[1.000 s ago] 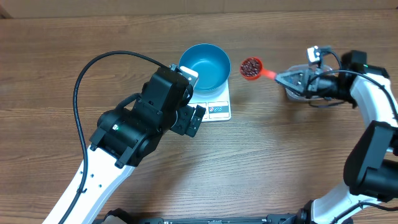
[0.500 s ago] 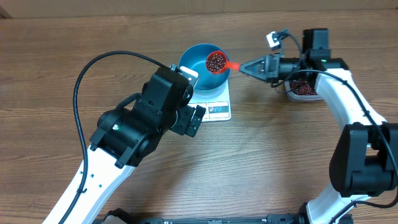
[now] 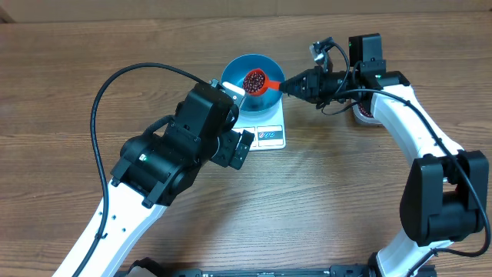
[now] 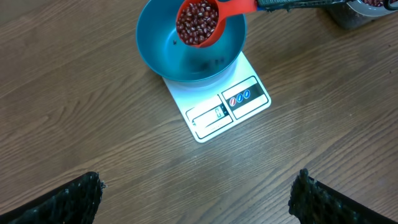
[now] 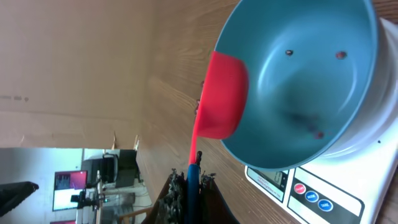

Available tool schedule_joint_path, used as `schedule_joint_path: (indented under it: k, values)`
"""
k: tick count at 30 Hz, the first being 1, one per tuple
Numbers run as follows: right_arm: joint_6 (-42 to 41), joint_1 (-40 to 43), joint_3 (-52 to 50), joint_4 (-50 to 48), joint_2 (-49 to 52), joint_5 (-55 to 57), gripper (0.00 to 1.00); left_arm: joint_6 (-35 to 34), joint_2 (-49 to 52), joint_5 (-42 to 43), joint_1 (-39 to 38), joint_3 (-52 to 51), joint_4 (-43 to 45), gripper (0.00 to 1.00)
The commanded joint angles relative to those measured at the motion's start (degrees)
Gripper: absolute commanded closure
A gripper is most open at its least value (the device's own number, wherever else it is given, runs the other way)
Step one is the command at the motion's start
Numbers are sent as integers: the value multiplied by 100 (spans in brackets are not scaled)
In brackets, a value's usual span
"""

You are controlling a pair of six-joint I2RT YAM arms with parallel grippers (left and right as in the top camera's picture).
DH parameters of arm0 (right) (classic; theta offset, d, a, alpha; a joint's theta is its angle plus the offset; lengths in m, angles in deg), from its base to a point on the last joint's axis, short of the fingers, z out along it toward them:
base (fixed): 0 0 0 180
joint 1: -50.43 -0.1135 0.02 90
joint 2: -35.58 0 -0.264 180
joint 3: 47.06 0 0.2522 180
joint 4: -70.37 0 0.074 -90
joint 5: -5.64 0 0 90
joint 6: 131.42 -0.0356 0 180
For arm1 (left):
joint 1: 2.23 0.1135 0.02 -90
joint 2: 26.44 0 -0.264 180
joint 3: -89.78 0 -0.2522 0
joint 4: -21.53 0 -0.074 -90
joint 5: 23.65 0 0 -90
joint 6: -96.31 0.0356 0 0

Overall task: Scoop item into bowl and weigh 150g on scale
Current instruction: 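Carry the filled scoop over the teal bowl on the scale, then tilt the scoop with the right gripper to pour beans into the bowl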

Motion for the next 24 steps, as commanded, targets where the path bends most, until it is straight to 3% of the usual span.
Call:
schedule_joint_path:
  k: [1, 4, 6, 8, 12, 16, 21, 24]
  values:
    - [-142, 26, 212, -35, 9, 24, 96, 87, 26, 48, 39, 24, 17, 0]
    - [-308, 26, 212, -61, 7, 31, 96, 87, 24, 48, 39, 24, 17, 0]
    - [238, -13, 212, -39, 0, -262, 96, 87, 24, 48, 39, 24, 17, 0]
    - [269, -26, 212, 11, 0, -157, 96, 87, 24, 48, 39, 24, 17, 0]
    - [-662, -11, 212, 0, 0, 442, 96, 87, 24, 48, 39, 24, 17, 0]
    - [234, -50, 212, -57, -9, -153, 96, 87, 24, 48, 39, 24, 17, 0]
    - [-210, -61, 212, 157, -15, 444, 96, 87, 26, 48, 39, 24, 17, 0]
    - [407, -85, 212, 170, -42, 127, 96, 87, 24, 48, 39, 24, 17, 0]
